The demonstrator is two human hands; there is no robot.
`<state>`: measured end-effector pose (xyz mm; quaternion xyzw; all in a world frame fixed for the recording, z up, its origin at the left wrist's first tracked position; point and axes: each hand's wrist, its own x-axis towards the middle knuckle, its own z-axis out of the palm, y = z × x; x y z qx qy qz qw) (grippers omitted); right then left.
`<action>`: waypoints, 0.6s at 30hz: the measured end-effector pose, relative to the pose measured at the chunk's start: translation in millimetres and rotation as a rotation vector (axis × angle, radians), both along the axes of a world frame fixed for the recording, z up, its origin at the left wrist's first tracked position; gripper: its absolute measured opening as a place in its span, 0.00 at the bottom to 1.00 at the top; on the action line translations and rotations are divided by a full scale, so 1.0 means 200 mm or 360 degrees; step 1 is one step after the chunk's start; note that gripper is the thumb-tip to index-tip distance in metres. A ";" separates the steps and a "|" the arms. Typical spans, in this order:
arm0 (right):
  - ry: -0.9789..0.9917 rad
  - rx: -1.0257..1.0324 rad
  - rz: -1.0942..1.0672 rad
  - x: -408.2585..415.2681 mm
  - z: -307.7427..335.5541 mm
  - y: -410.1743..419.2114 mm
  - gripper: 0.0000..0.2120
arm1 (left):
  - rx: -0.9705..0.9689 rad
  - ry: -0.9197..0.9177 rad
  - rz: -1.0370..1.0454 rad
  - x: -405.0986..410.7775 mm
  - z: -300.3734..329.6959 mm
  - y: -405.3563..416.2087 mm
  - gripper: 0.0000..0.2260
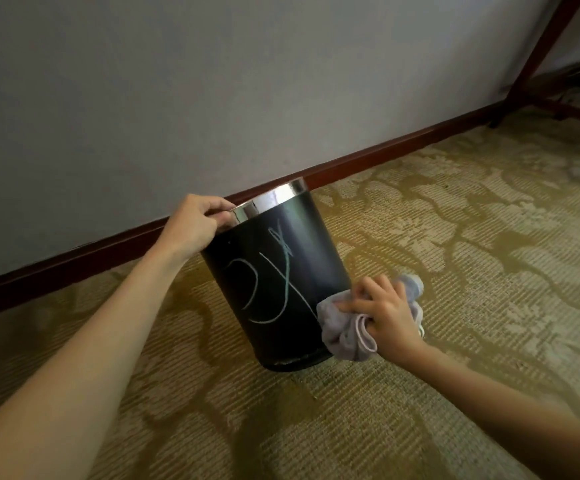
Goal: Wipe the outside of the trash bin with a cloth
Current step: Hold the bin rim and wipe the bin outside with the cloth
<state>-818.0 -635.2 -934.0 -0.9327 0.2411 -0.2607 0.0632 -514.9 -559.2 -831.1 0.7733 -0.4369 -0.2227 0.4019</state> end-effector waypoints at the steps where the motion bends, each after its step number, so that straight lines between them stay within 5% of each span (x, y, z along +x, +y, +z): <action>1: 0.0010 0.0003 0.0003 0.01 0.02 -0.02 0.12 | -0.0004 -0.0007 -0.0013 -0.01 0.00 -0.01 0.13; 11: -0.0729 0.0107 -0.0566 0.42 0.48 -0.28 0.09 | -0.0043 -0.0155 -0.0104 -0.26 0.04 -0.11 0.11; 18: -0.0164 -0.0001 -0.0270 0.14 0.12 -0.07 0.09 | -0.0031 -0.0047 0.0010 -0.07 0.03 -0.09 0.11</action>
